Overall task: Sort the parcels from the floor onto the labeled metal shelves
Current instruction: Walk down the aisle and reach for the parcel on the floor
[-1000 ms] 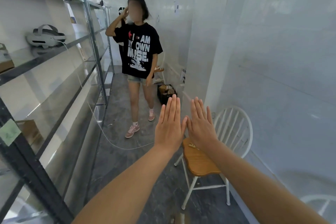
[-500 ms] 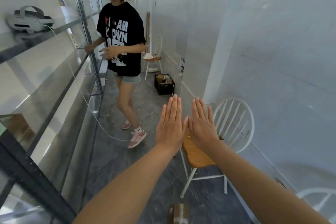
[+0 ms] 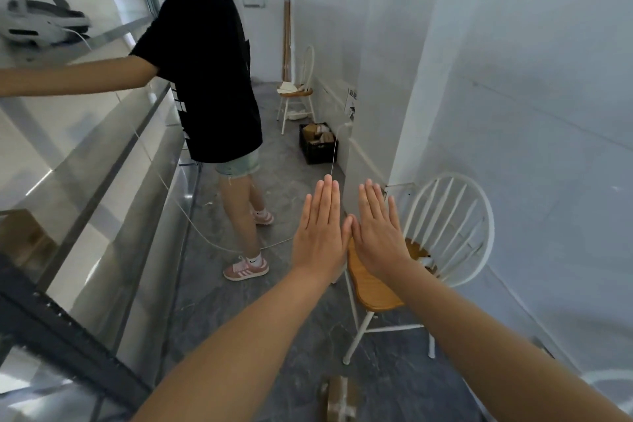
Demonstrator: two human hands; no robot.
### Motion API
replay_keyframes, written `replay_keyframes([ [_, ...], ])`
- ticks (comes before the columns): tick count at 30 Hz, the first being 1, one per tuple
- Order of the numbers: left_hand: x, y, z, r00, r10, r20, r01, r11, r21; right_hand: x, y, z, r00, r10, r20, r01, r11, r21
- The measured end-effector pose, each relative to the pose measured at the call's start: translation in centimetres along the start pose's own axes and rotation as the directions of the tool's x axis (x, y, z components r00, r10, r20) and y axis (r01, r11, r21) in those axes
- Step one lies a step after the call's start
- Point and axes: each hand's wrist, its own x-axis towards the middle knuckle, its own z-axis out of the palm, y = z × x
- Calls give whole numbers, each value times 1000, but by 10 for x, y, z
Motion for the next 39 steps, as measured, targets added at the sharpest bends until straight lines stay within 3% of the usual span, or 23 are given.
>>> replay_keyframes([
  [14,35,14,83,990,-111,85,108,993,40,52,64,70,996,-64,68,61,997,49],
  [28,-26,4,189,921,-251,298,232,968,99,21,92,184,961,-95,259,37,975,220],
  [39,-104,-29,257,847,-202,492,280,956,-89,-34,99,284,896,-17,444,-108,961,255],
])
